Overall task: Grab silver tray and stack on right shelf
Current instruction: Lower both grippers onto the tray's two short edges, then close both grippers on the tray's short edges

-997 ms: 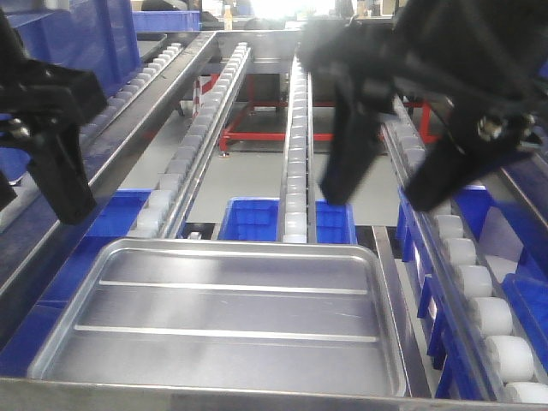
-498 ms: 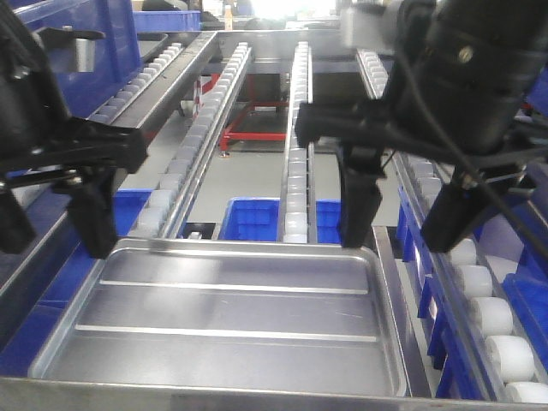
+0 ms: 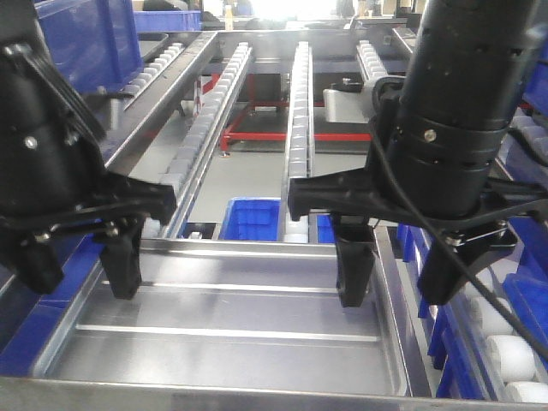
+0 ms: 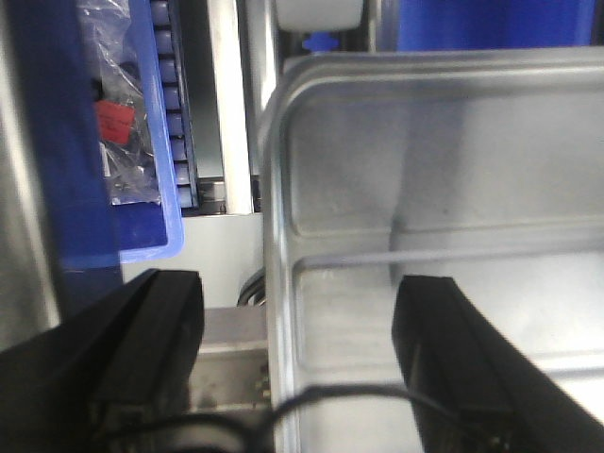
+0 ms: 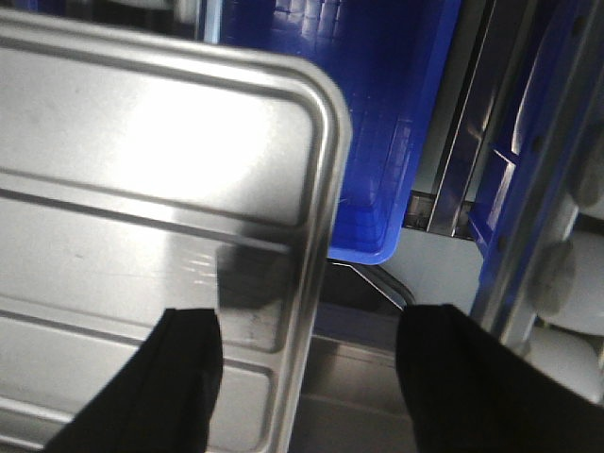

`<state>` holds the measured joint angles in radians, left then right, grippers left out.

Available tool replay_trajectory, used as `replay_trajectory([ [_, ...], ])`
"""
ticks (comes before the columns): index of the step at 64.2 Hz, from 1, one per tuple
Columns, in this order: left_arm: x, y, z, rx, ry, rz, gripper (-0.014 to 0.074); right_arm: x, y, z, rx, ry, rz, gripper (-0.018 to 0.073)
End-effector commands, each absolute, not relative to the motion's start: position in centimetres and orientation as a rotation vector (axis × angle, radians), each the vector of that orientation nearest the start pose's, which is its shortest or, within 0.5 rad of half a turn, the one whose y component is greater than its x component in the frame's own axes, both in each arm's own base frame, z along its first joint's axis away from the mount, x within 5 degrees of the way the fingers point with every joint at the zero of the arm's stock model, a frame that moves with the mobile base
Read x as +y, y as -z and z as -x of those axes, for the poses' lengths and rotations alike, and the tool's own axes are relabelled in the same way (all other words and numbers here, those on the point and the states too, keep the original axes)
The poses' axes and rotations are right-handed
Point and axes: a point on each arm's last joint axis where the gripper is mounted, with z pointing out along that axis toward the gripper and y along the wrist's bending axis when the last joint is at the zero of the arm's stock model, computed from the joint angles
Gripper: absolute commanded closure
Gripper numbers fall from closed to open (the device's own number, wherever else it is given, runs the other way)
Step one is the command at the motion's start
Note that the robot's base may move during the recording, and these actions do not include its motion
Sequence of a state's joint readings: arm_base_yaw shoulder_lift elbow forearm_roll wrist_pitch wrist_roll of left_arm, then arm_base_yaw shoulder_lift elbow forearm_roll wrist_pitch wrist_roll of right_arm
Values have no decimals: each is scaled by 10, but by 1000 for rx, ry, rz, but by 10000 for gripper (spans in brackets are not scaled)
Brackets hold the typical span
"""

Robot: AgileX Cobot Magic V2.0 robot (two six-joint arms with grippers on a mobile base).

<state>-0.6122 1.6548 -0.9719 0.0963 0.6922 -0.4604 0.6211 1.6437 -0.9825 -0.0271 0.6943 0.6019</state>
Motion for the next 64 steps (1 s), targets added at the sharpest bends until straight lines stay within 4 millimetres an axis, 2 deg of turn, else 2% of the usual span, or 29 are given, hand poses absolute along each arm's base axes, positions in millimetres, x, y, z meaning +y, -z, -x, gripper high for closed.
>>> replay_trajectory([
  [1,-177,-204,-260,2781,175,-287,248,181,-208,-256,2799,-273,65,51],
  [10,-178,-197,-262,2803,166,-285,248,182,-200,-258,2803,-271,66,51],
  [25,-179,-187,-264,2827,156,-271,277,183,-199,-260,2781,-290,67,70],
  [34,-180,-186,-265,2824,159,-271,356,184,-198,-261,2780,-291,67,198],
  [39,-180,-186,-265,2821,162,-271,415,184,-198,-261,2777,-294,67,309],
  [47,-180,-186,-265,2818,164,-271,567,184,-198,-261,2778,-293,67,523],
  [54,-180,-186,-265,2822,169,-240,706,183,-197,-260,2788,-284,67,503],
  [64,-180,-197,-266,2814,167,-239,689,181,-204,-258,2793,-279,66,503],
])
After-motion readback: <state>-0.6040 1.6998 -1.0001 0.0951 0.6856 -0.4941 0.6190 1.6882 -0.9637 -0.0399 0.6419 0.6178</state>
